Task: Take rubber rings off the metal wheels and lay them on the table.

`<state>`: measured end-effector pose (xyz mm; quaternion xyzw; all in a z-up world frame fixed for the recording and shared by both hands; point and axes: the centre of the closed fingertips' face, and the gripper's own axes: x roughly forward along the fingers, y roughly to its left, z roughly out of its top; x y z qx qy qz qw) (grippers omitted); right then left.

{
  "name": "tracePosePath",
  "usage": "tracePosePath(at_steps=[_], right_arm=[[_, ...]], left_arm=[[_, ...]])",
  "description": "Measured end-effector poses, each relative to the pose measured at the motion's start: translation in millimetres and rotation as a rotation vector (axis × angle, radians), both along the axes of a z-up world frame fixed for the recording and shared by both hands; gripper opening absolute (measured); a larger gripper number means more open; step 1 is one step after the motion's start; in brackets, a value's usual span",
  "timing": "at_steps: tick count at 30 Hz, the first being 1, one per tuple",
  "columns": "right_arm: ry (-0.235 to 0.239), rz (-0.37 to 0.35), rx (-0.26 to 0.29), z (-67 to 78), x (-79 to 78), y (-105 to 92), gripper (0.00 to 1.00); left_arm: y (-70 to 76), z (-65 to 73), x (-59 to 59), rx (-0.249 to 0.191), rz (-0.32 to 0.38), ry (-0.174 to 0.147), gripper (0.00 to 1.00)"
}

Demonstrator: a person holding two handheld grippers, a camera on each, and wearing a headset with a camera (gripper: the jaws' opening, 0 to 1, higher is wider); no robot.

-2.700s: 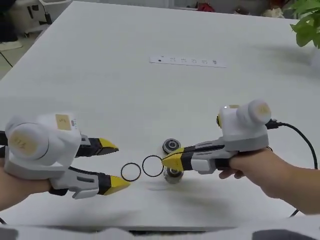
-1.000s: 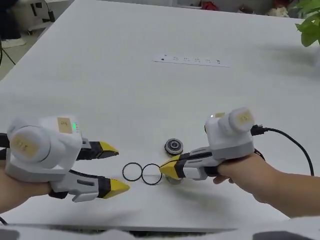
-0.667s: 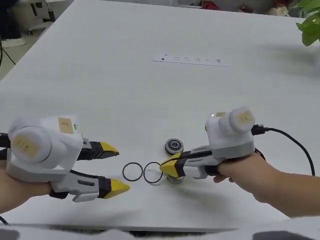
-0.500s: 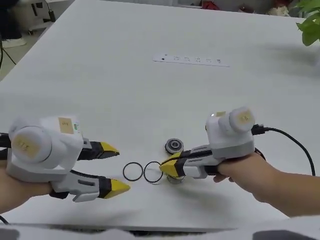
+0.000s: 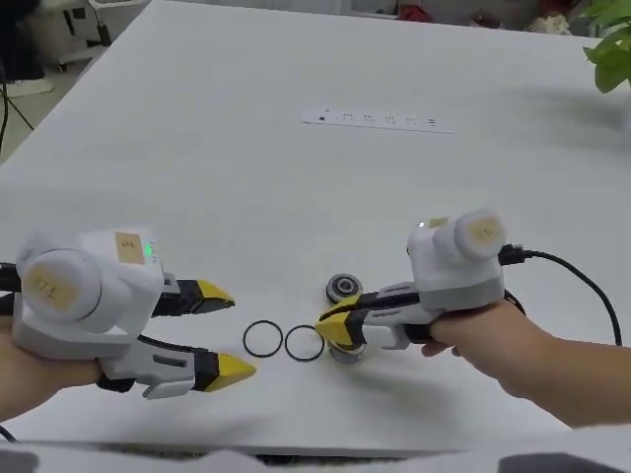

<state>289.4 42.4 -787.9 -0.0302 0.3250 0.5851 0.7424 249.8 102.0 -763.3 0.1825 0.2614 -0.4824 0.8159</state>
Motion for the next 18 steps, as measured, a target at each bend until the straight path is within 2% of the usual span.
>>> tracePosePath(at_steps=[18], right_arm=[[-0.019,-0.045,0.045,19.1,12.2,-9.3,0.09]], left_arm=[[0.7,6.3,6.4,0.006,0.001,-0.008,0.46]])
